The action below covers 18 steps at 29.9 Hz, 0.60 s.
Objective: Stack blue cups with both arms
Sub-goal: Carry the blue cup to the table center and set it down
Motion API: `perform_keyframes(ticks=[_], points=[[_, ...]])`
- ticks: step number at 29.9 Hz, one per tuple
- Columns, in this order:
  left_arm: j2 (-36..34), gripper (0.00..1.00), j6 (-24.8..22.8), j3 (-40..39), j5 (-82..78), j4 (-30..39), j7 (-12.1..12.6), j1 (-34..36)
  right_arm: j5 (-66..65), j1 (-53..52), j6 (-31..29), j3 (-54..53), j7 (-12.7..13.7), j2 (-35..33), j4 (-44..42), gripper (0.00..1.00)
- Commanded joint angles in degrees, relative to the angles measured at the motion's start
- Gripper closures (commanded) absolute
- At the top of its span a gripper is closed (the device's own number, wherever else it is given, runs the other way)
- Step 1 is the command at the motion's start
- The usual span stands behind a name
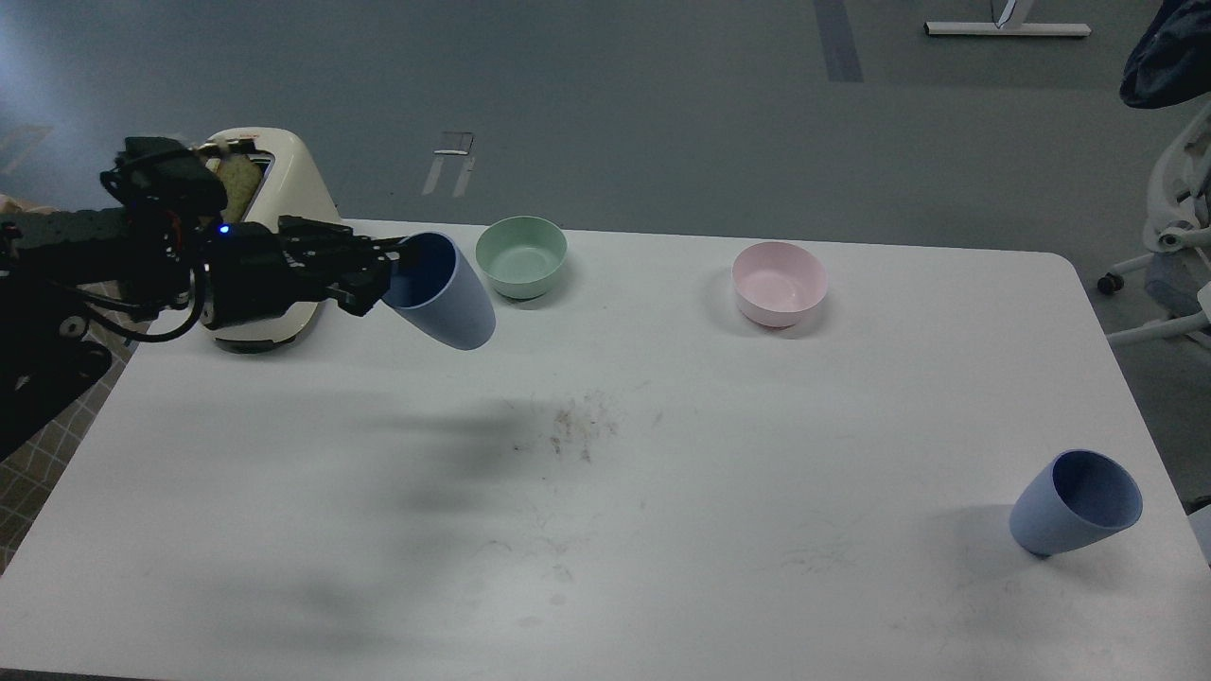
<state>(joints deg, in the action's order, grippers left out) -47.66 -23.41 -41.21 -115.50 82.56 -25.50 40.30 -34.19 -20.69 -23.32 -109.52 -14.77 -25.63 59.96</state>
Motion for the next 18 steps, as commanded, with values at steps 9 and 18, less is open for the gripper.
perform_keyframes(ticks=[9,18], points=[[16.6,1.00,-0.4,17.5,-1.6,-10.9,2.9,14.4,0.8,2.1,-0.2,-1.2,0.0,-1.1,0.2,0.00],[20.9,1.00,-0.4,22.1,-8.7,-16.1,3.0,15.2,3.0,4.5,-1.1,-1.6,0.0,-1.4,0.3,0.00]])
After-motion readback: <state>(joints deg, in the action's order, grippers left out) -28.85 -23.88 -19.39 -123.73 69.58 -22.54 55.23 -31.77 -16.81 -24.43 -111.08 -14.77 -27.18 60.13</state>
